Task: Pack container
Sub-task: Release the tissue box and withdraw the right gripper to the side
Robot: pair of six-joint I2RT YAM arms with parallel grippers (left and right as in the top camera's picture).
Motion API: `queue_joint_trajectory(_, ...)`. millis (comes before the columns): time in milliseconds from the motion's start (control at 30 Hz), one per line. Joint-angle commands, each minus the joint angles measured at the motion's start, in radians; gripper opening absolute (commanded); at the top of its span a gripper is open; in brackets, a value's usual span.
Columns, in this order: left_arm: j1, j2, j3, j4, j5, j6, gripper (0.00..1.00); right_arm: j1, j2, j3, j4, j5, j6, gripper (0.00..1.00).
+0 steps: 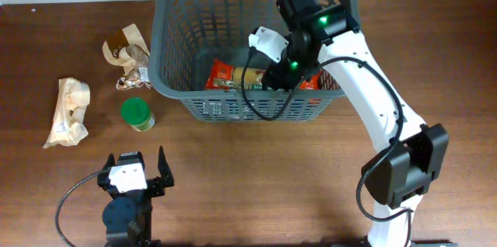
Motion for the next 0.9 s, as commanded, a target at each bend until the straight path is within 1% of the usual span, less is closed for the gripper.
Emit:
queue_joint_trajectory(0,-0.006,-0.005,-0.006,0.003,0.006,0.016,0.99,-0.008,-0.026,0.177,0.008,0.029,0.126,0.92)
queue_joint_trajectory(67,-0.006,-0.005,-0.006,0.003,0.006,0.016,0.99,-0.016,-0.026,0.302,0.006,0.124,0.236,0.99)
queue_joint_trajectory(100,-0.006,-0.005,-0.006,0.003,0.007,0.016,0.99,-0.021,-0.026,0.366,0.000,0.181,0.287,0.99)
queue_joint_trajectory(167,-0.006,-0.005,-0.006,0.003,0.006,0.016,0.99,-0.039,-0.027,0.515,-0.030,0.312,0.390,0.99)
queue_joint_trajectory(300,-0.006,-0.005,-0.006,0.003,0.006,0.016,0.99,-0.111,-0.027,0.765,-0.125,0.485,0.556,0.99)
queue_joint_trajectory(367,-0.006,-0.005,-0.006,0.003,0.006,0.016,0.99,-0.166,-0.027,0.866,-0.178,0.549,0.638,0.99)
queue_joint_trajectory(467,-0.006,-0.005,-0.006,0.003,0.006,0.016,0.99,-0.272,-0.027,0.971,-0.257,0.614,0.763,0.99)
queue_joint_trajectory(533,-0.006,-0.005,-0.006,0.003,0.006,0.016,0.99,-0.349,-0.027,1.008,-0.307,0.625,0.816,0.99)
queue_joint_trajectory(567,-0.006,-0.005,-0.006,0.003,0.007,0.016,0.99,-0.418,-0.027,1.022,-0.351,0.636,0.866,0.99)
queue_joint_trajectory(667,-0.006,-0.005,-0.006,0.003,0.007,0.016,0.99,-0.543,-0.025,1.020,-0.420,0.636,0.927,0.99)
queue_joint_trajectory(767,-0.006,-0.005,-0.006,0.003,0.006,0.016,0.99,-0.657,-0.024,0.987,-0.425,0.631,0.940,0.99)
queue_joint_trajectory(867,-0.006,-0.005,-0.006,0.003,0.006,0.016,0.99,-0.728,-0.024,0.964,-0.425,0.631,0.940,0.99)
